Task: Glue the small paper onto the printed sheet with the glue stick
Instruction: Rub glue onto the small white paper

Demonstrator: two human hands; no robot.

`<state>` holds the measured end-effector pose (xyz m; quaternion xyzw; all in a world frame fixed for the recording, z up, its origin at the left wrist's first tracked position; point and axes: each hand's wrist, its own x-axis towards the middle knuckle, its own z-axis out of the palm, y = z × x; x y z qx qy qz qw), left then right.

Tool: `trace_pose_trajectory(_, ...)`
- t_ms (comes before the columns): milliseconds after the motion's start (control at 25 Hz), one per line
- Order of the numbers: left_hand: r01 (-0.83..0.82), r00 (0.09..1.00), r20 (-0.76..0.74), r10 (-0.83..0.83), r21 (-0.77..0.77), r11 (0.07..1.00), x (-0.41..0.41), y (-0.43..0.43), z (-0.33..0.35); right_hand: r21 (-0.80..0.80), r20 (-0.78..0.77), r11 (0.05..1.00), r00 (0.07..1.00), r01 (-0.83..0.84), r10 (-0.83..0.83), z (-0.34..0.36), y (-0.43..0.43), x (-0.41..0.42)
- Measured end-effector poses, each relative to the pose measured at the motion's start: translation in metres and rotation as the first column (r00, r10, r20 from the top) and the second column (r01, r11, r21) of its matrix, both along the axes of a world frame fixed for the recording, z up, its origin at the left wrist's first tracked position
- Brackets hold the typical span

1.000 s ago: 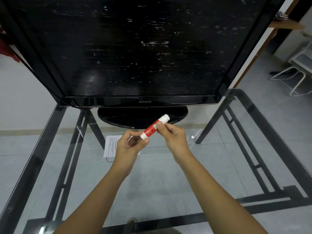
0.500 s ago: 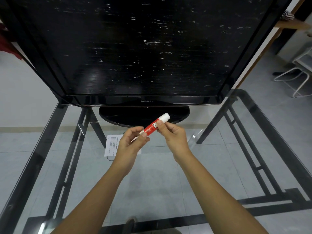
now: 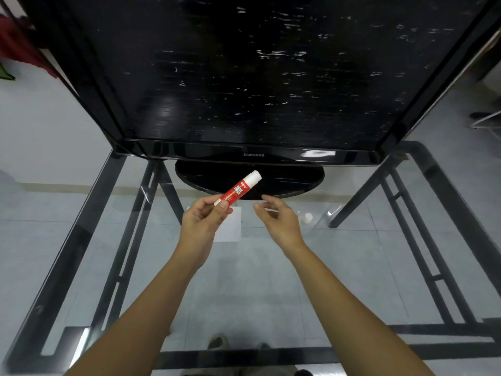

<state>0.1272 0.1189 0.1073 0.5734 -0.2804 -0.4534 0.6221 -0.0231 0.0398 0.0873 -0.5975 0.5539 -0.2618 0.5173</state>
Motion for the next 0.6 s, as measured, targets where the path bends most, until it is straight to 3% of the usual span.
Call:
trace_pose_trajectory(240,-0.024,1.0,0.001,0.024,-0.005,1.0,0.017,-0.005,0.004,0.036,-0.319,0.999,0.948,0.001,0.01,-0.061,-0.004,0.019)
trace_pose_trajectory(600,-0.08,0.997,0.005,0.08,0.037,0.996,0.032,-0.003,-0.007,-0.002,-0.442,0.997,0.895,0.075,-0.069,-0.084,-0.007,0.052)
